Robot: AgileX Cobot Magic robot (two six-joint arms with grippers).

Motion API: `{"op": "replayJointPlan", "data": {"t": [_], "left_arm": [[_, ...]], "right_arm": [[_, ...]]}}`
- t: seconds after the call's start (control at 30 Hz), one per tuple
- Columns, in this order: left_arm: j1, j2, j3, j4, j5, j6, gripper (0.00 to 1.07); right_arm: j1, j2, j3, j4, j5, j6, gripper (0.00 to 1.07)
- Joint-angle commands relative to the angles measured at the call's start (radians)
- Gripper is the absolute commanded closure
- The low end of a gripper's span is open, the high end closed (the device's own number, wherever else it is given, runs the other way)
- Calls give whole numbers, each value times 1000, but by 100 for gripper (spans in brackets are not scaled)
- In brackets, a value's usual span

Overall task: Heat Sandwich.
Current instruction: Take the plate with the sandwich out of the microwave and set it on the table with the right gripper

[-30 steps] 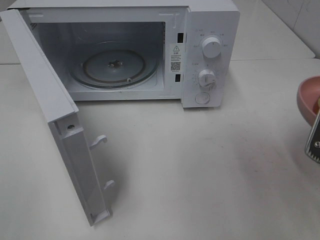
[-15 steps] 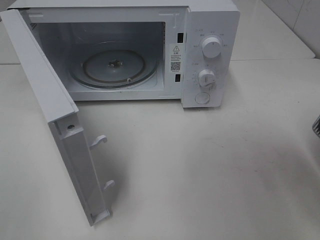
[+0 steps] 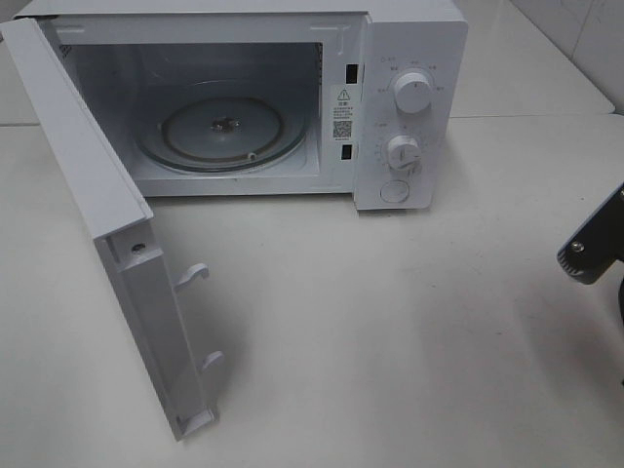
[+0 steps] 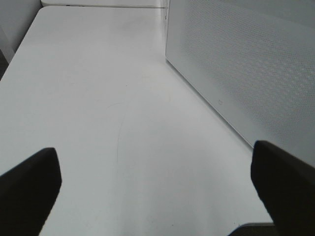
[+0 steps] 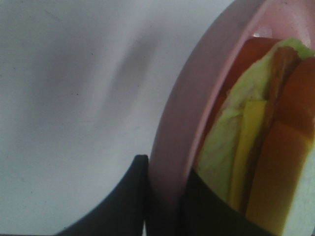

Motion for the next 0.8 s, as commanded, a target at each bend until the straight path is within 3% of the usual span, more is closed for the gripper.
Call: {"op": "replayJointPlan", "data": {"t": [0.03, 0.47, 0.8], "left_arm": [[3, -21, 2, 0, -10, -4, 6], [3, -21, 2, 0, -10, -4, 6], [3, -21, 2, 0, -10, -4, 6]], "right_arm": [[-6, 49, -26, -45, 14, 74, 104], [-9, 347, -191, -51, 36, 279, 102], [-80, 502, -269, -49, -2, 304, 101]]}}
